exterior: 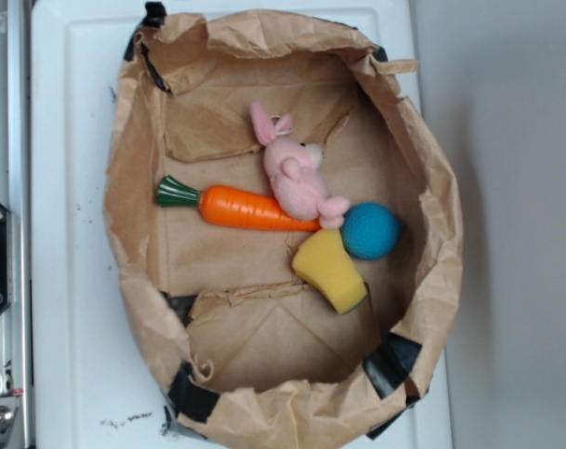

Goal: Grab the carrot.

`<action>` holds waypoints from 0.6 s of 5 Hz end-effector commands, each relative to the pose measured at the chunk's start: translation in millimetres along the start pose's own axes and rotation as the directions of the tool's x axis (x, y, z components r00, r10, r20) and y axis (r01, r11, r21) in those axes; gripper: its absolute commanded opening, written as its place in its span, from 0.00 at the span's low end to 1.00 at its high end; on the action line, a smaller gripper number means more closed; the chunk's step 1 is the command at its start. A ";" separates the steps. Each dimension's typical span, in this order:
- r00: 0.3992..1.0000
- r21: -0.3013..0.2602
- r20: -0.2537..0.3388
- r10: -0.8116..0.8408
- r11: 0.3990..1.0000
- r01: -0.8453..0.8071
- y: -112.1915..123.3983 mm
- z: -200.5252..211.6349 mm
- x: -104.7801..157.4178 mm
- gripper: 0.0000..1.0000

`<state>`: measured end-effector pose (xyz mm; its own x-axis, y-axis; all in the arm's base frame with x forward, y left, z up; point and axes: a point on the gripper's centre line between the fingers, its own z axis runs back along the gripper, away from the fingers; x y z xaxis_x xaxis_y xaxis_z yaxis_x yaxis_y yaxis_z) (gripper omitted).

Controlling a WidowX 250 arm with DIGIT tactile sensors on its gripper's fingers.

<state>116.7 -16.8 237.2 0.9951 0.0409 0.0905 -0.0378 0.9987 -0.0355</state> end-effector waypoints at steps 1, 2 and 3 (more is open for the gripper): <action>1.000 0.000 0.000 0.000 1.000 0.000 0.0 0.0 0.0 1.00; 1.000 -0.071 0.008 -0.001 0.998 0.002 4.0 10.7 2.5 1.00; 1.000 -0.071 0.008 -0.001 0.998 0.002 4.0 10.7 2.5 1.00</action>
<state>114.5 -13.6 239.4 0.9967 0.0382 0.0711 -0.0306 0.9940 -0.1053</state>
